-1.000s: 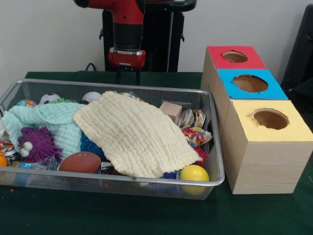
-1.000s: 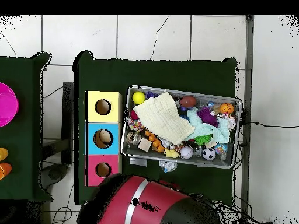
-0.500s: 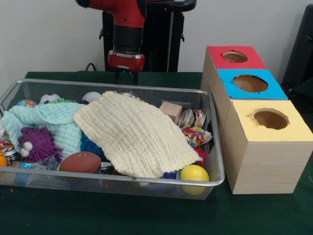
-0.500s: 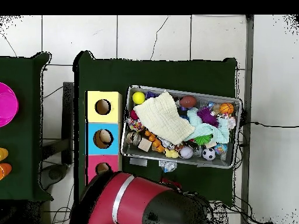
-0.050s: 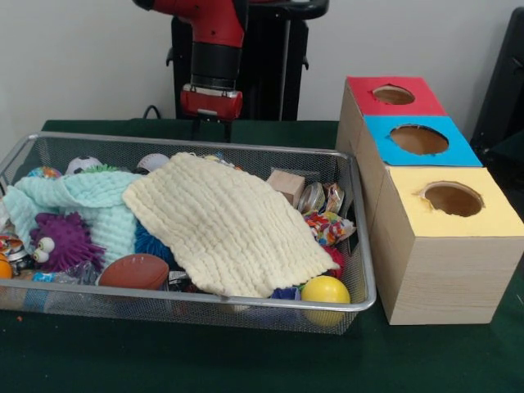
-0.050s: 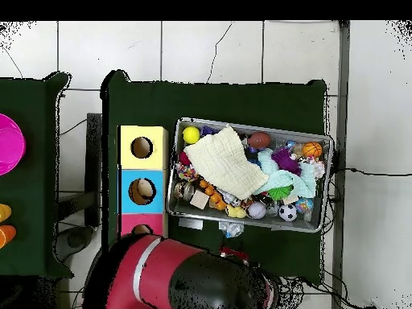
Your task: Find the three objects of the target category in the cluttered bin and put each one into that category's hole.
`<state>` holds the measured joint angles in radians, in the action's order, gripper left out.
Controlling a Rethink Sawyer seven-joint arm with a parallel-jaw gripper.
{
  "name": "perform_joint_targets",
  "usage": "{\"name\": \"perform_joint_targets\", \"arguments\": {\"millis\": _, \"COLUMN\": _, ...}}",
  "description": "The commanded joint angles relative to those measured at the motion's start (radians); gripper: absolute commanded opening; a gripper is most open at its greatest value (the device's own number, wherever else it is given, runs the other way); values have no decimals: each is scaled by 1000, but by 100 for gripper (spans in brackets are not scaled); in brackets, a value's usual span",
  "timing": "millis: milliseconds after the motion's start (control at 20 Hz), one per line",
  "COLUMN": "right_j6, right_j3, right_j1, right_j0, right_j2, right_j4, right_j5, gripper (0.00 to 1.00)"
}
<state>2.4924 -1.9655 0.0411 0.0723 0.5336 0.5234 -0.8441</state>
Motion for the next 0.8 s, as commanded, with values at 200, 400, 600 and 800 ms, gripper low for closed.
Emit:
{"name": "perform_joint_targets", "arguments": {"millis": 200, "right_j6": -27, "right_j3": 144, "right_j1": -125, "right_j0": -101, "right_j2": -10, "right_j4": -298, "right_j5": 10, "gripper": 100}}
{"name": "perform_joint_targets", "arguments": {"millis": 400, "right_j6": -13, "right_j3": 142, "right_j1": -133, "right_j0": -123, "right_j2": 6, "right_j4": -323, "right_j5": 13, "gripper": 100}}
{"name": "perform_joint_targets", "arguments": {"millis": 600, "right_j6": 2, "right_j3": 135, "right_j1": -150, "right_j0": -139, "right_j2": 12, "right_j4": -353, "right_j5": -7, "gripper": 100}}
{"name": "perform_joint_targets", "arguments": {"millis": 800, "right_j6": 7, "right_j3": 137, "right_j1": -168, "right_j0": -147, "right_j2": 16, "right_j4": -379, "right_j5": -28, "gripper": 100}}
